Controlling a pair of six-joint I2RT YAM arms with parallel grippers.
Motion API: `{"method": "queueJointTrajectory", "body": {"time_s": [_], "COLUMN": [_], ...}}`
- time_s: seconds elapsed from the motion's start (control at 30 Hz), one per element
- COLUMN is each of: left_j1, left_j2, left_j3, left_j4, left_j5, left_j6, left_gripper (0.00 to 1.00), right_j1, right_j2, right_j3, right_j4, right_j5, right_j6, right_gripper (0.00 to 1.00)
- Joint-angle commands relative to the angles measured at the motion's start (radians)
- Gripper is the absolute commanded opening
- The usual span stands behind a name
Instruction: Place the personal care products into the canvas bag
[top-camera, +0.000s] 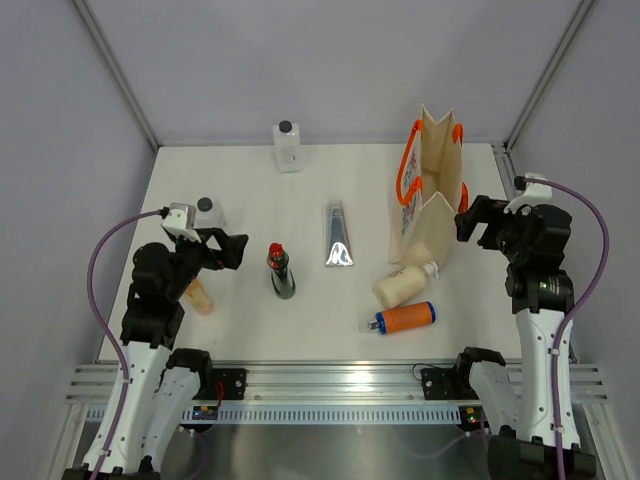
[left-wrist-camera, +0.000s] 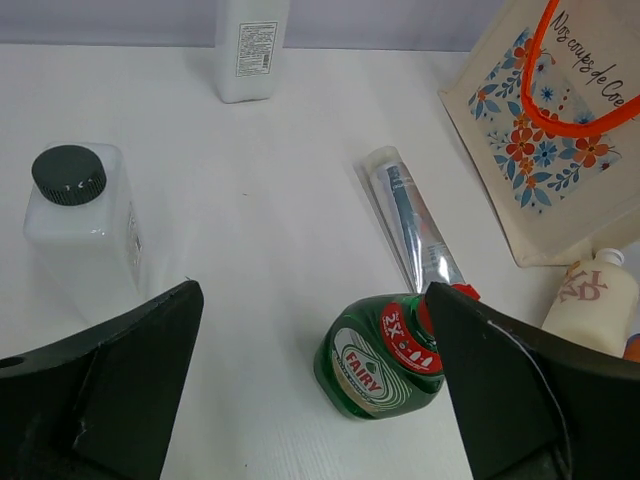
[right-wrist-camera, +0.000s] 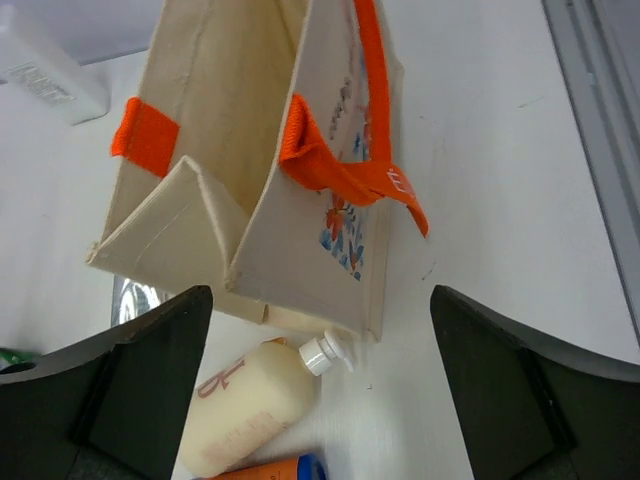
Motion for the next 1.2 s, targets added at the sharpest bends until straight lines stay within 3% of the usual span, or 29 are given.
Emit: {"method": "queueJointTrajectory", "body": {"time_s": [0.0,0.03,0.07,0.13,0.23,0.3,0.33,0.37,0.4,0.5,0.73,0.9,1.17], "left_j1": [0.003,0.003,0.003,0.003,0.003,0.003,0.003,0.003,0.003,0.003,0.003,0.003,0.003], "left_j2": [-0.001,-0.001,0.001,0.004,0.021,0.031,0.031,0.030,0.028,0.007,-0.074,-0.087,-0.099], "left_j3": [0.013,0.014,0.017,0.031,0.089,0.137,0.146,0.146,0.143,0.126,0.102,0.095,0.045], "left_j4": [0.080,0.077,0.074,0.056,-0.010,-0.065,-0.078,-0.087,-0.104,-0.142,-0.216,-0.248,-0.228], "left_j5": [0.050,0.070,0.078,0.104,0.095,0.082,0.082,0.087,0.093,0.087,0.050,0.038,0.056], "left_j6": [-0.007,-0.020,-0.030,-0.062,-0.111,-0.140,-0.152,-0.162,-0.181,-0.206,-0.215,-0.189,-0.191], "left_gripper": [0.99,0.99,0.99,0.99,0.99,0.99,0.99,0.99,0.99,0.99,0.99,0.99,0.99], "right_j1": [-0.003,-0.001,0.006,0.023,0.051,0.159,0.284,0.285,0.381,0.506,0.525,0.525,0.581], "right_j2": [-0.032,-0.027,-0.015,0.025,0.046,0.082,0.136,0.163,0.183,0.256,0.560,0.738,0.824], "right_j3": [0.060,0.105,0.148,0.279,0.316,0.313,0.307,0.296,0.261,0.192,0.181,0.201,0.133], "right_j4": [-0.023,-0.150,-0.310,-0.706,-0.886,-0.878,-0.857,-0.826,-0.770,-0.653,-0.525,-0.481,-0.410], "right_j5": [-0.253,-0.404,-0.723,-0.851,-0.932,-0.832,-0.697,-0.629,-0.576,-0.397,-0.223,-0.163,-0.083], "right_j6": [-0.157,-0.436,-0.672,-1.129,-1.410,-1.469,-1.475,-1.463,-1.463,-1.472,-1.632,-1.636,-1.601], "right_gripper": [1.00,0.99,1.00,0.99,0.99,1.00,1.00,1.00,1.00,0.98,0.93,0.95,1.00]}}
